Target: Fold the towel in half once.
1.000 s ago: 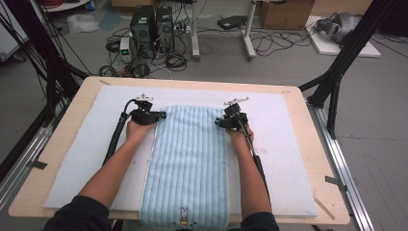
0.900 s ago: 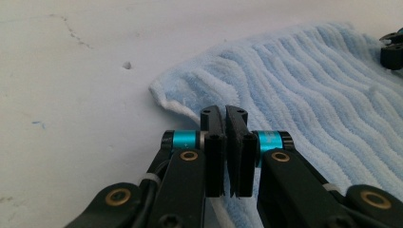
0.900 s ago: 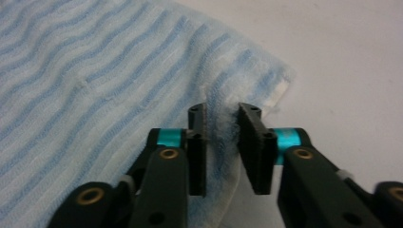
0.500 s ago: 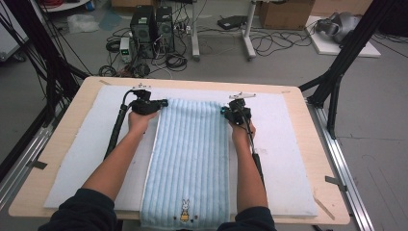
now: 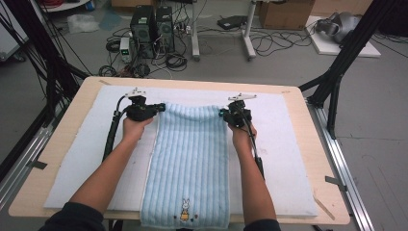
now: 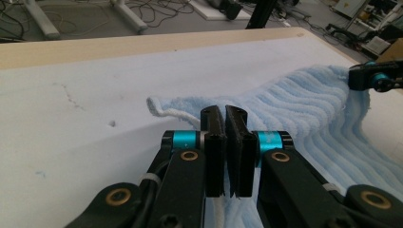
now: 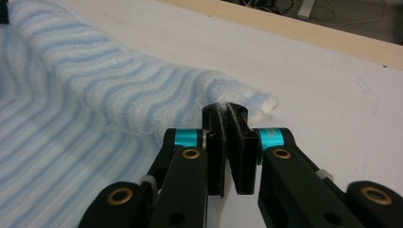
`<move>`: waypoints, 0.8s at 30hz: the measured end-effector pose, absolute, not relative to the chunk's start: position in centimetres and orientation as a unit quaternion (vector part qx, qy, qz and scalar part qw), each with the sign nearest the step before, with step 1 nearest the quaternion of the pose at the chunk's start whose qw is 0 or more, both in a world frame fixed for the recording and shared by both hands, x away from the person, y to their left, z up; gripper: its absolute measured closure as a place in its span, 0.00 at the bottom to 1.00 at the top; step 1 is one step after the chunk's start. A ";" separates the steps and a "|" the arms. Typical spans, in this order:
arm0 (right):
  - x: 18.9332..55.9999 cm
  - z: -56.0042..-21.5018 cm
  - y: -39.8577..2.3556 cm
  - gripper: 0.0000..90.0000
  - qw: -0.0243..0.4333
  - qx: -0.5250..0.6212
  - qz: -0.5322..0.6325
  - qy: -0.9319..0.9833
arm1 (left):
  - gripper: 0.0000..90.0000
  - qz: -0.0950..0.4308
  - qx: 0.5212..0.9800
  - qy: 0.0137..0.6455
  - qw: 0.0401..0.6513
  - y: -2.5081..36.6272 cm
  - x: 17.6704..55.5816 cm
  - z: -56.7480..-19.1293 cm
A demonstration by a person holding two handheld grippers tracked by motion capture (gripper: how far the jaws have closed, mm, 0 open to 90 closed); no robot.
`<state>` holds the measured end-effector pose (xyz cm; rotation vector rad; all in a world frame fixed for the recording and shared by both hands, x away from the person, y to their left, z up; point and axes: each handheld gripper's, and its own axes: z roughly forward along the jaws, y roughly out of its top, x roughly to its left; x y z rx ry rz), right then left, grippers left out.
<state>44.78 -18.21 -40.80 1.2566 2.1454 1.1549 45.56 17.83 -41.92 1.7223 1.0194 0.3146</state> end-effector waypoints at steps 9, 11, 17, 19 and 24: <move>41.1 -41.1 -18.8 0.96 0.183 0.426 0.420 0.780 | 0.95 0.128 0.734 0.394 0.538 17.5 42.2 -41.4; 40.3 -41.2 -19.0 0.96 0.179 0.425 0.427 0.778 | 0.95 0.126 0.737 0.391 0.537 17.6 41.4 -41.3; 38.1 -41.5 -19.3 0.96 0.168 0.418 0.427 0.784 | 0.95 0.120 0.742 0.383 0.537 17.8 39.0 -41.5; 37.5 -41.5 -19.1 0.96 0.173 0.417 0.427 0.784 | 0.95 0.112 0.750 0.384 0.527 17.9 38.5 -41.9; 36.3 -42.1 -19.0 0.96 0.165 0.414 0.425 0.788 | 0.95 0.106 0.756 0.384 0.519 18.2 37.2 -43.0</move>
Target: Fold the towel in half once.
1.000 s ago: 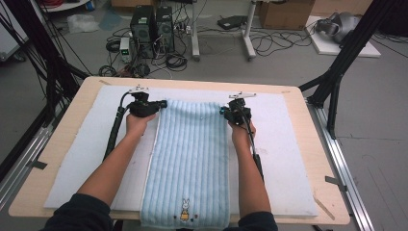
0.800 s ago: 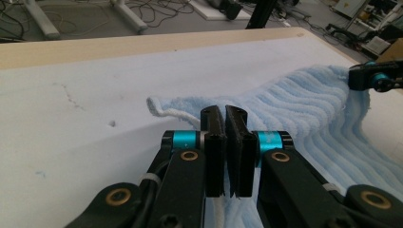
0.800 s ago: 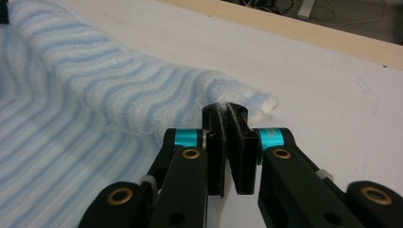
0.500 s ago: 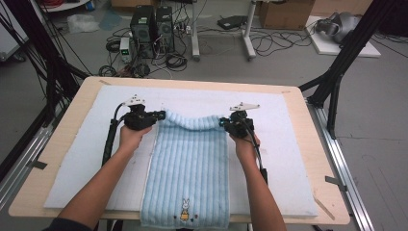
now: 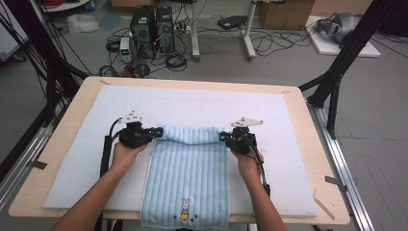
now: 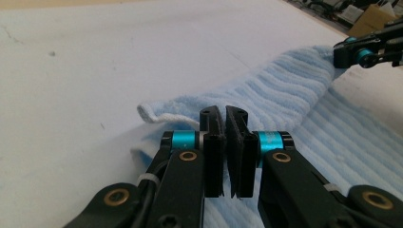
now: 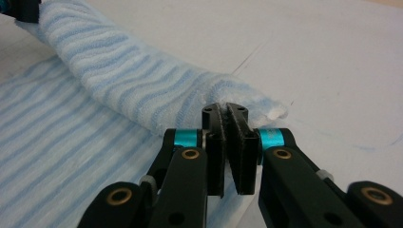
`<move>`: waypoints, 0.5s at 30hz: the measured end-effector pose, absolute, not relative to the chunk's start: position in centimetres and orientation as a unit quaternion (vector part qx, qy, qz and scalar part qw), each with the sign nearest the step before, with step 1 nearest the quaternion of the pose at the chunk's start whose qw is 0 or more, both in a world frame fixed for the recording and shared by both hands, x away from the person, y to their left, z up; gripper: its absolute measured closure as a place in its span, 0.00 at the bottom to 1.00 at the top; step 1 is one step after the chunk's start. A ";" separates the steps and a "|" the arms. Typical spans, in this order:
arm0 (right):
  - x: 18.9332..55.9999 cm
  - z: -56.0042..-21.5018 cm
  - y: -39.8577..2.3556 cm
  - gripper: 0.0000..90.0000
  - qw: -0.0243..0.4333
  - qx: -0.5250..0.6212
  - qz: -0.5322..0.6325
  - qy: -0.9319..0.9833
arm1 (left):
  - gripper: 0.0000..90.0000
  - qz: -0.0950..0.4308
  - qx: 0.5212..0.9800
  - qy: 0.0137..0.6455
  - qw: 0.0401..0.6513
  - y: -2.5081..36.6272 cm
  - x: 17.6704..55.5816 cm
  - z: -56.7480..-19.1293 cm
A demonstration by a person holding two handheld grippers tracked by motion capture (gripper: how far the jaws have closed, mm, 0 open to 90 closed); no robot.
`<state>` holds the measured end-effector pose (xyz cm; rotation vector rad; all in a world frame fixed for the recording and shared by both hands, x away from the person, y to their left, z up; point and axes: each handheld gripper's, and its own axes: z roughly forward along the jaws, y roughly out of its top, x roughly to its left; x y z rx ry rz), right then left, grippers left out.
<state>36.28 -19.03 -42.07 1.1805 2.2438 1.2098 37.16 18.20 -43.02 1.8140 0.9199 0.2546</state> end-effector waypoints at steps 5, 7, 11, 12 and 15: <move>35.2 -42.6 -18.9 0.96 0.162 0.410 0.416 0.796 | 0.95 0.101 0.763 0.383 0.510 18.3 36.5 -43.7; 35.0 -42.9 -19.0 0.96 0.161 0.411 0.408 0.799 | 0.94 0.100 0.764 0.385 0.508 18.4 36.4 -44.0; 34.9 -43.1 -19.3 0.89 0.156 0.413 0.415 0.796 | 0.67 0.122 0.751 0.414 0.500 18.9 36.7 -44.1; 34.8 -43.1 -19.3 0.83 0.157 0.412 0.417 0.795 | 0.60 0.127 0.741 0.424 0.505 19.0 36.8 -44.1; 34.2 -42.8 -19.5 0.70 0.168 0.411 0.420 0.792 | 0.53 0.139 0.724 0.434 0.517 19.5 37.2 -43.7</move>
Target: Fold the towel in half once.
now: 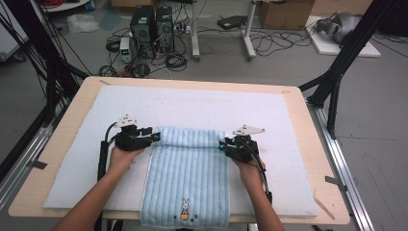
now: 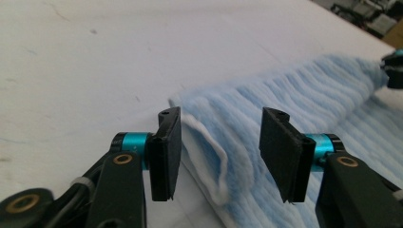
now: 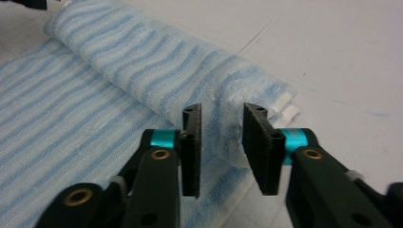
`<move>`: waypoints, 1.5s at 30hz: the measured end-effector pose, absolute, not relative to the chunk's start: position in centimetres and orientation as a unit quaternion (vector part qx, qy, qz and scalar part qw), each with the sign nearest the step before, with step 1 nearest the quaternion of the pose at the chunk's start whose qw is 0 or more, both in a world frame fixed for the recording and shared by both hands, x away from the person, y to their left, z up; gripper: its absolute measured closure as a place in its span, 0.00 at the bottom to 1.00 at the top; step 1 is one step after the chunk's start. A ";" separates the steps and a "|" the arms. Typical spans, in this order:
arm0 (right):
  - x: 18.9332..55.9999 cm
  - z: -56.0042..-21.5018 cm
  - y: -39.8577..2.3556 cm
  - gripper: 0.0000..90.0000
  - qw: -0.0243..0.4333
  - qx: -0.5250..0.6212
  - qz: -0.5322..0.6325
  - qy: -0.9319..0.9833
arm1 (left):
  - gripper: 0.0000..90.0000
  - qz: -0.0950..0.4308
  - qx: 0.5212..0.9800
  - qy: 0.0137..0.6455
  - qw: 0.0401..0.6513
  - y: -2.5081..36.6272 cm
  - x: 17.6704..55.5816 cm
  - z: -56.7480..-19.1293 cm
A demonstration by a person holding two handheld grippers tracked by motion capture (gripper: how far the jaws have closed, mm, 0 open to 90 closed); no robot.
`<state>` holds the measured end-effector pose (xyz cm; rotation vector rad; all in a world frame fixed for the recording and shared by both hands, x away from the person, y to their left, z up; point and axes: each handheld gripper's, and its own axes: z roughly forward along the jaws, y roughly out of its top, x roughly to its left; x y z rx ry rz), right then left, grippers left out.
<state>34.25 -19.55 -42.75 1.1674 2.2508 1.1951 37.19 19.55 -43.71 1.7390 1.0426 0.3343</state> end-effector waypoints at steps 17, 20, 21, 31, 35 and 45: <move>34.2 -42.3 -20.5 0.51 0.187 0.428 0.432 0.772 | 0.49 0.117 0.729 0.470 0.484 18.2 42.1 -44.9; 34.2 -42.3 -20.5 0.50 0.187 0.428 0.432 0.771 | 0.71 0.100 0.737 0.456 0.489 18.1 42.0 -45.1; 34.2 -42.3 -20.5 0.50 0.186 0.429 0.433 0.771 | 0.81 0.100 0.737 0.455 0.490 18.1 42.0 -45.0; 34.4 -42.1 -21.2 0.50 0.190 0.441 0.448 0.754 | 0.96 0.081 0.723 0.430 0.535 18.7 41.1 -43.5; 34.9 -41.6 -21.9 0.56 0.193 0.453 0.453 0.743 | 0.96 0.084 0.724 0.417 0.544 18.8 40.6 -42.8; 39.0 -41.4 -20.6 0.58 0.173 0.465 0.413 0.764 | 0.96 0.082 0.718 0.412 0.554 19.0 39.9 -42.7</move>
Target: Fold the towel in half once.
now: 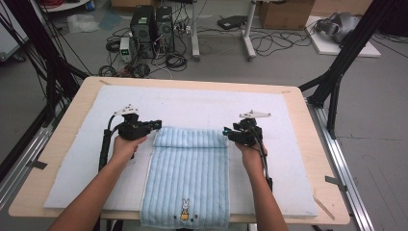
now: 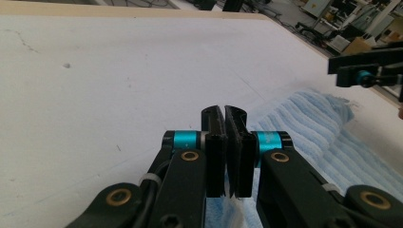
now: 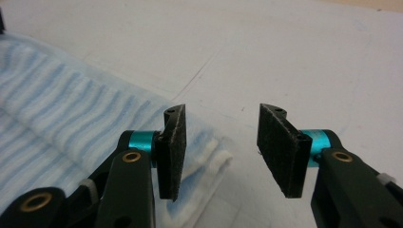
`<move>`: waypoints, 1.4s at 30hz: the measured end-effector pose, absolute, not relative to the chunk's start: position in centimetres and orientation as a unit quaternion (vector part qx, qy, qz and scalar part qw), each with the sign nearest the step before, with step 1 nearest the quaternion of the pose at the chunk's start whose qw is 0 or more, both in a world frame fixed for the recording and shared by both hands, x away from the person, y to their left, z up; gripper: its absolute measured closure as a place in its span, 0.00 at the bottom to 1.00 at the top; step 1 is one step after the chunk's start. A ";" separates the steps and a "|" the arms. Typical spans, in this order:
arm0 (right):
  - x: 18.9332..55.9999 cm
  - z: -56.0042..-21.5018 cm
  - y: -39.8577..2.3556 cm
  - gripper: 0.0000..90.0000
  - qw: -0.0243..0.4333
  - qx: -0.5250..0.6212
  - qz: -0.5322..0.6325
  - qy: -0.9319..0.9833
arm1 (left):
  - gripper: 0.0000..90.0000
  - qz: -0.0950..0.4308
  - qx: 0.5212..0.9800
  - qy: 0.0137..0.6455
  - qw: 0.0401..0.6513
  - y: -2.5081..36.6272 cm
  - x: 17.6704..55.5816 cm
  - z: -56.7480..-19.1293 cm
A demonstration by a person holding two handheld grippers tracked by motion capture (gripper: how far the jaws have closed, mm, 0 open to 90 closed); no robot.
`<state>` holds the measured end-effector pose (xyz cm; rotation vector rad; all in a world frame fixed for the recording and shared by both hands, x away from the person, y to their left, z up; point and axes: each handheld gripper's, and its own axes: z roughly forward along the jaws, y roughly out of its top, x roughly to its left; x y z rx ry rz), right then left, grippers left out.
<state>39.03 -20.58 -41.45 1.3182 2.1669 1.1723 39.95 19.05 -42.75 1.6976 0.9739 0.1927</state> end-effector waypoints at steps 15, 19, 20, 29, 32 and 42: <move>41.2 -42.8 -18.7 0.92 0.126 0.439 0.392 0.798 | 0.96 0.082 0.721 0.407 0.556 19.3 39.7 -42.7; 40.3 -42.0 -19.0 0.92 0.152 0.432 0.405 0.792 | 0.96 0.083 0.720 0.405 0.557 19.4 39.5 -42.5; 40.1 -41.9 -19.1 0.92 0.155 0.430 0.408 0.791 | 0.96 0.081 0.721 0.404 0.556 19.5 39.5 -42.5; 36.9 -40.7 -19.4 0.92 0.174 0.412 0.433 0.783 | 0.96 0.076 0.715 0.397 0.569 19.9 37.3 -42.2; 35.6 -40.5 -19.3 0.91 0.178 0.401 0.430 0.789 | 0.96 0.075 0.714 0.395 0.573 20.1 36.1 -42.4; 30.2 -41.6 -20.0 0.91 0.179 0.377 0.446 0.791 | 0.96 0.063 0.724 0.388 0.566 20.0 31.5 -43.7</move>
